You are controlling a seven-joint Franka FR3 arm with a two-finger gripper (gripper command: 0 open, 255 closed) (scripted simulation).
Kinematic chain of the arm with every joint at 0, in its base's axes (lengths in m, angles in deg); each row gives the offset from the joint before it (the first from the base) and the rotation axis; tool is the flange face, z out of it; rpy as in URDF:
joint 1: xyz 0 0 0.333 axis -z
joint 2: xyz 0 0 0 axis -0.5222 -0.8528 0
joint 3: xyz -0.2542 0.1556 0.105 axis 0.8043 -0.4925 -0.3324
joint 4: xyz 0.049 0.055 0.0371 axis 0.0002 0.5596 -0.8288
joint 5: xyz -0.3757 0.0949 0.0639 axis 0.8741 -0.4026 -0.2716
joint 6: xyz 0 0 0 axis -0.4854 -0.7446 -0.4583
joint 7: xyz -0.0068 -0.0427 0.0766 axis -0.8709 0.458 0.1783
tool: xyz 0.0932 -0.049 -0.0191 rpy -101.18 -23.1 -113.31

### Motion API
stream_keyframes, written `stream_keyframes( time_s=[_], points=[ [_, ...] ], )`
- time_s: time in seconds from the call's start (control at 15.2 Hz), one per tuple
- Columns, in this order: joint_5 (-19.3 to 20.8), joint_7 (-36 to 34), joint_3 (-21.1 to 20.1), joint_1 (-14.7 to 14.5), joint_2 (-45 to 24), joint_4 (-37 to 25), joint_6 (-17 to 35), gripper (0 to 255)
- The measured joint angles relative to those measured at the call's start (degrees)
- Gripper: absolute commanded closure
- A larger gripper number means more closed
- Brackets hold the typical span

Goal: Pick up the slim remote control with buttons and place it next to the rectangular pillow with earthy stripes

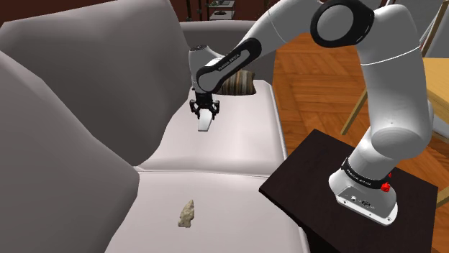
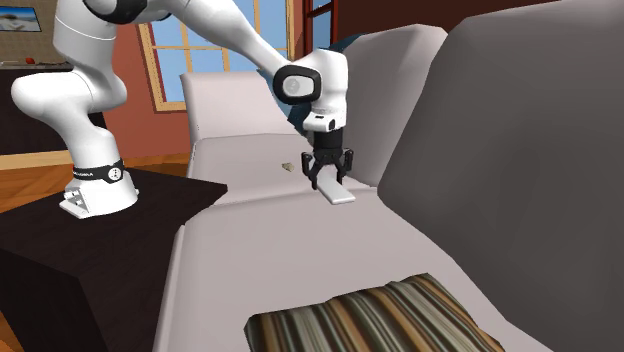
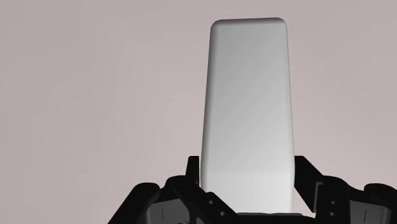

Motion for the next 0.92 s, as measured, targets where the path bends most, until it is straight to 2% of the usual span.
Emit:
stream_keyframes(
  time_s=[0.92],
  points=[
    [-2.0, 1.4, -1.3, 0.8, 5.5, -2.9, -8.2, 255]
  ],
)
